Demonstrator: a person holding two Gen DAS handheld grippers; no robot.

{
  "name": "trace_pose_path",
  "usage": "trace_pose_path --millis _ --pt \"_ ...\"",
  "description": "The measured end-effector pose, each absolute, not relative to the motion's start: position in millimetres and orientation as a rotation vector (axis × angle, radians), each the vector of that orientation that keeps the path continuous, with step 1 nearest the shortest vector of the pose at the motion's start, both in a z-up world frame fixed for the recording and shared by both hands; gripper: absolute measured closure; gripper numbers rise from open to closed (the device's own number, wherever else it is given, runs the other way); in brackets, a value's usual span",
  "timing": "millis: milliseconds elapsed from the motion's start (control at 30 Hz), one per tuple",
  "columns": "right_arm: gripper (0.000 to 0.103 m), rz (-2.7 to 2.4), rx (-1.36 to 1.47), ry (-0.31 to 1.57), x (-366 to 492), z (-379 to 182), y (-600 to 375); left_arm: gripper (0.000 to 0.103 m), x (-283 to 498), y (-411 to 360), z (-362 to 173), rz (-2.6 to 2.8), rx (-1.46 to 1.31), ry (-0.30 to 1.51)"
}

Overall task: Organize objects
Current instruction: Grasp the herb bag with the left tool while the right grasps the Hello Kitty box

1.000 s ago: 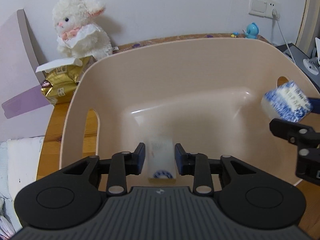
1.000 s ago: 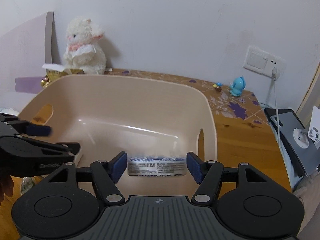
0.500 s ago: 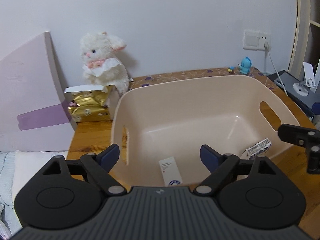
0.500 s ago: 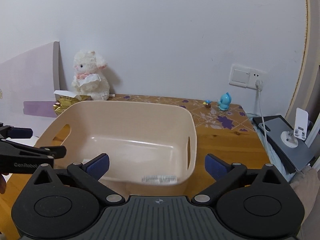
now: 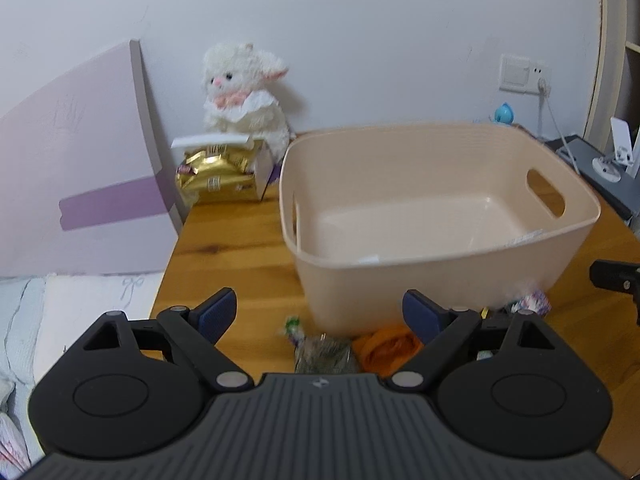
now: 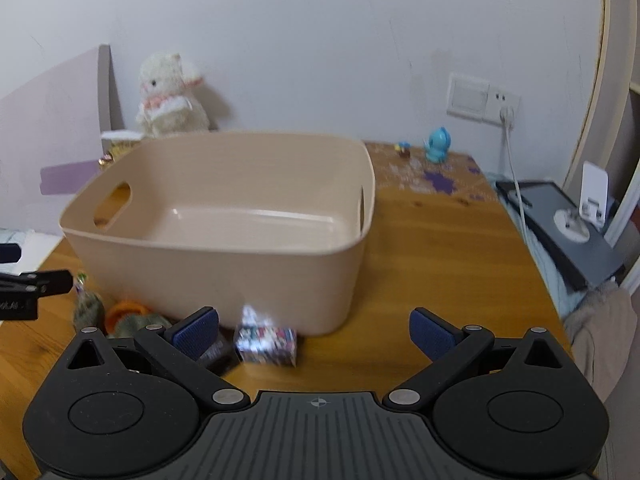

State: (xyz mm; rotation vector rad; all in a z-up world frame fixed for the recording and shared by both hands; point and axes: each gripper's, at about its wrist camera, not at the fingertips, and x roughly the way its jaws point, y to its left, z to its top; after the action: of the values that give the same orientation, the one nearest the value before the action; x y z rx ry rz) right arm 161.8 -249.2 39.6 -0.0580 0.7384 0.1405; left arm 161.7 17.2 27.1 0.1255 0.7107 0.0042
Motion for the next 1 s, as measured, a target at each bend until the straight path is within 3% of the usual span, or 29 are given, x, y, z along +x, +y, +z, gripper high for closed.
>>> trace_pose_path --millis 467,1000 --pt "0.000 0.128 -0.129 0.855 189 -26 -237 0.012 174 43 -44 0.029 0.118 0.862" --pt "0.000 0.176 -0.084 0.862 212 -47 -220 0.013 194 56 -66 -0.032 0.061 0.889"
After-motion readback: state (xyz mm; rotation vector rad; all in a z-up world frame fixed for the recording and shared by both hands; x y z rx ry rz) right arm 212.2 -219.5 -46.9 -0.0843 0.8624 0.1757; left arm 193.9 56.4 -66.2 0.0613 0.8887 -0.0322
